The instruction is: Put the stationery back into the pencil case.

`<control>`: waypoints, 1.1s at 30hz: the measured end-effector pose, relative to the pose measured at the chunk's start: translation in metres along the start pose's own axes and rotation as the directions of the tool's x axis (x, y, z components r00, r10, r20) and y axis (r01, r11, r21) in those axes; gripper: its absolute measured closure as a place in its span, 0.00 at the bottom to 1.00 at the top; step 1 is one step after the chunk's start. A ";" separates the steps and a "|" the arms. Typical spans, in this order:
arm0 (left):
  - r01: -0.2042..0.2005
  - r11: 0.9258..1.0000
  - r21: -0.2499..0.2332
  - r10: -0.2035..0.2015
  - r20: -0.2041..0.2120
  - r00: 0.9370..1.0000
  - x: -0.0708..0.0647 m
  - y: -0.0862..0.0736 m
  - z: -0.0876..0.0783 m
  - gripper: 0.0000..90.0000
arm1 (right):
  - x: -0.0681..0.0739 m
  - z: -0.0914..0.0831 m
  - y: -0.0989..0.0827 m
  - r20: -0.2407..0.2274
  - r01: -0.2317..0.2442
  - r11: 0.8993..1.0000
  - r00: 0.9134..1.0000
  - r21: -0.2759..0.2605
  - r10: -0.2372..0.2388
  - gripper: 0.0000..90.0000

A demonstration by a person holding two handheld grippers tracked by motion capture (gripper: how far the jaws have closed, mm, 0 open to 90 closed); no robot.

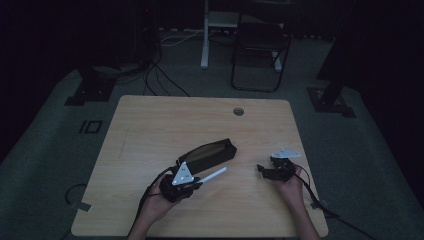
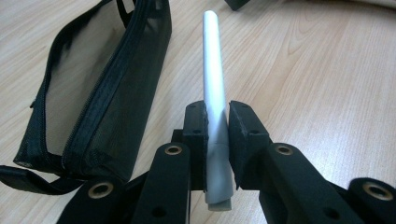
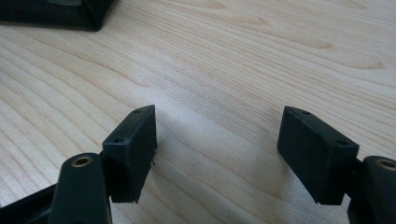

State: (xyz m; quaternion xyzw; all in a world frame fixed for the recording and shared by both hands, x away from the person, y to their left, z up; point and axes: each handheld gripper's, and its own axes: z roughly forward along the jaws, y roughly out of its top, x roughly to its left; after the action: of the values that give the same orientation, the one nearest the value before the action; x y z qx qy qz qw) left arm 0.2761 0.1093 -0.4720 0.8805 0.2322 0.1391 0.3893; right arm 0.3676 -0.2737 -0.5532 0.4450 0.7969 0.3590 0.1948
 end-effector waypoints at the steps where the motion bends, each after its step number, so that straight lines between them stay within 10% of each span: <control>1: -0.001 1.000 -0.006 0.001 -0.001 1.000 0.000 0.000 -0.001 0.87 | 0.000 0.000 0.000 0.000 0.001 1.000 1.000 0.000 -0.001 0.31; 33: -0.013 0.997 -0.073 0.011 -0.018 1.000 0.015 0.012 -0.030 0.87 | 0.000 0.000 0.000 -0.001 0.001 1.000 1.000 0.000 -0.001 0.31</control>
State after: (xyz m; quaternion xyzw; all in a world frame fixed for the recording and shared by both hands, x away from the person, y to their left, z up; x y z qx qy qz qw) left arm 0.2800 0.1281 -0.4423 0.8659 0.2250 0.1575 0.4182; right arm 0.3677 -0.2736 -0.5532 0.4444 0.7974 0.3590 0.1944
